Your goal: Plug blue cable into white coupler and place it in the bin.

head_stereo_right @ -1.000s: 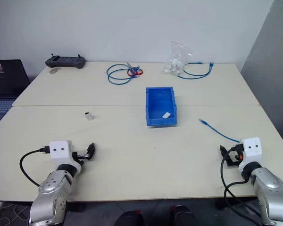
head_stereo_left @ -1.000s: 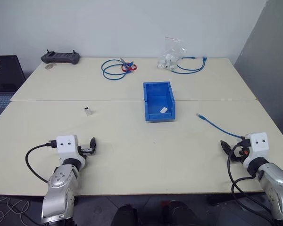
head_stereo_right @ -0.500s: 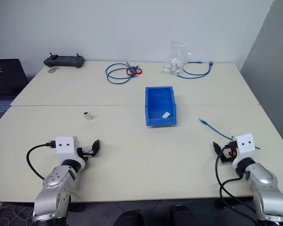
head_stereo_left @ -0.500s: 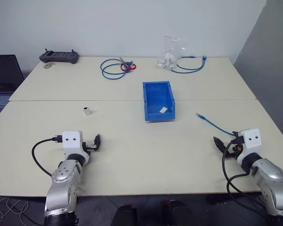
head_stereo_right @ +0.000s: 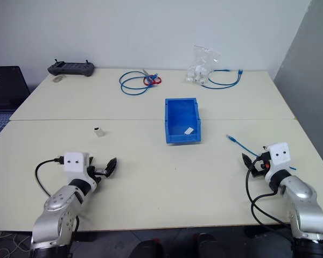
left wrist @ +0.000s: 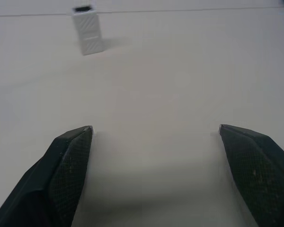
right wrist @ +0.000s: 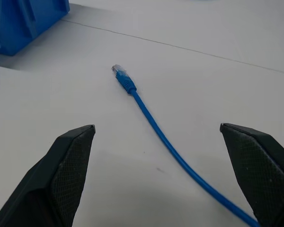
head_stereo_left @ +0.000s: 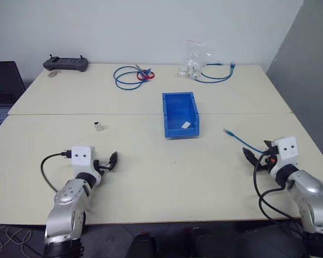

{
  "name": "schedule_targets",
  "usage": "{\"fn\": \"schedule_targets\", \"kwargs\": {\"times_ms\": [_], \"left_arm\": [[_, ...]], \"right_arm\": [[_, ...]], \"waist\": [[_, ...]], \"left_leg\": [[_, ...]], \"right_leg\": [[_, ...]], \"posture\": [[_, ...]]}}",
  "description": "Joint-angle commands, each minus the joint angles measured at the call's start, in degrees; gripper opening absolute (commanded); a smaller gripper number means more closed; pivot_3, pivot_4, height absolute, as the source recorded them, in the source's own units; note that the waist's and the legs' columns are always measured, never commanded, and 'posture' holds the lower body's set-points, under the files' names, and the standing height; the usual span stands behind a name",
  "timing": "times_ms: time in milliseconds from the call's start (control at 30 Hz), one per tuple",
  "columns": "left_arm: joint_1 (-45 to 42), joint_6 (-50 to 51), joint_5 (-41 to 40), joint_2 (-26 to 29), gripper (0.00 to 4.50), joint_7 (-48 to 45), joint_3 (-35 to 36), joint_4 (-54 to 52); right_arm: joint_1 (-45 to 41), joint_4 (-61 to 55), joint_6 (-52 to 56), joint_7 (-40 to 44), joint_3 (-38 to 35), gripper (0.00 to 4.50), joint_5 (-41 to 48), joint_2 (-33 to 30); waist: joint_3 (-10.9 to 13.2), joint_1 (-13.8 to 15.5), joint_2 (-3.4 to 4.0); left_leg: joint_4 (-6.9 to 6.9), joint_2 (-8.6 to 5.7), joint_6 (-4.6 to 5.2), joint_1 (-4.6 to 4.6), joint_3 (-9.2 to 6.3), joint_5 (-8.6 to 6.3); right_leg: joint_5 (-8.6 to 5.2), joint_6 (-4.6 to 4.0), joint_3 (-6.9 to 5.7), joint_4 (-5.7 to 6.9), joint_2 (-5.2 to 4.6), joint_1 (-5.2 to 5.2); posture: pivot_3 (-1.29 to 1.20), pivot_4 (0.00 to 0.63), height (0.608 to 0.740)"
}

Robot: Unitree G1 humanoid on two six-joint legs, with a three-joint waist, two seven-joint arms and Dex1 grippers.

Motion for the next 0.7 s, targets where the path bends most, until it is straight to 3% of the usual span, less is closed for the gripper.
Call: {"fn": "schedule_targets", "kwargs": {"times_ms": [33,167,267,467,667,700], "left_arm": [[-7.3,0.6,-3.7,5.6,4.48,-15.8,-8.9,-4.9],[-17.9,-0.1,-4.0,7.8,4.48,-30.1,-19.8,-3.0],[-24.7,-4.4,-0.6,5.5,4.48,-34.8,-26.0,2.4],[-29.6,-8.6,1.5,1.4,4.48,-37.1,-29.0,9.6],[-27.9,-9.4,3.0,0.8,4.48,-36.5,-28.5,9.6],[-27.5,-8.9,2.6,0.7,4.5,-36.2,-28.2,9.1]], "right_arm": [[-5.1,5.4,1.5,6.7,0.6,4.5,2.0,-4.2],[-12.5,15.0,3.9,15.0,2.5,4.5,3.5,-8.1],[-18.4,24.0,4.0,21.5,5.4,4.5,2.5,-10.5],[-28.2,41.4,-1.0,29.8,10.5,4.5,-1.9,-11.5],[-33.0,54.4,-11.5,32.6,15.0,4.5,-8.1,-10.1],[-33.6,55.7,-12.3,33.1,15.0,4.32,-8.2,-9.7]], "waist": [[0.0,0.0,0.01],[0.0,-0.1,0.04],[0.1,-0.3,0.17],[0.2,-0.5,0.26],[0.3,-0.6,0.25],[0.3,-0.6,0.24]], "left_leg": [[0.0,-0.04,0.0,-0.01,0.0,0.0],[-0.04,-0.21,0.01,-0.03,0.03,-0.01],[-0.04,-0.34,0.03,-0.05,0.02,-0.01],[-0.07,-0.31,0.09,-0.08,-0.11,-0.05],[0.01,-0.35,0.09,-0.1,-0.09,-0.05],[0.04,-0.39,0.09,-0.08,-0.09,-0.05]], "right_leg": [[0.0,0.0,0.01,0.0,0.0,0.0],[0.01,-0.01,0.08,-0.04,-0.04,0.0],[0.14,-0.24,0.1,-0.06,-0.04,0.0],[0.15,-0.28,0.17,-0.11,-0.05,-0.03],[0.16,-0.28,0.15,-0.05,-0.19,-0.03],[0.17,-0.25,0.15,-0.03,-0.27,0.0]], "posture": [[0.0,0.15,0.74],[0.0,0.15,0.74],[0.0,0.15,0.74],[0.0,0.15,0.74],[0.0,0.15,0.74],[0.0,0.15,0.74]]}}
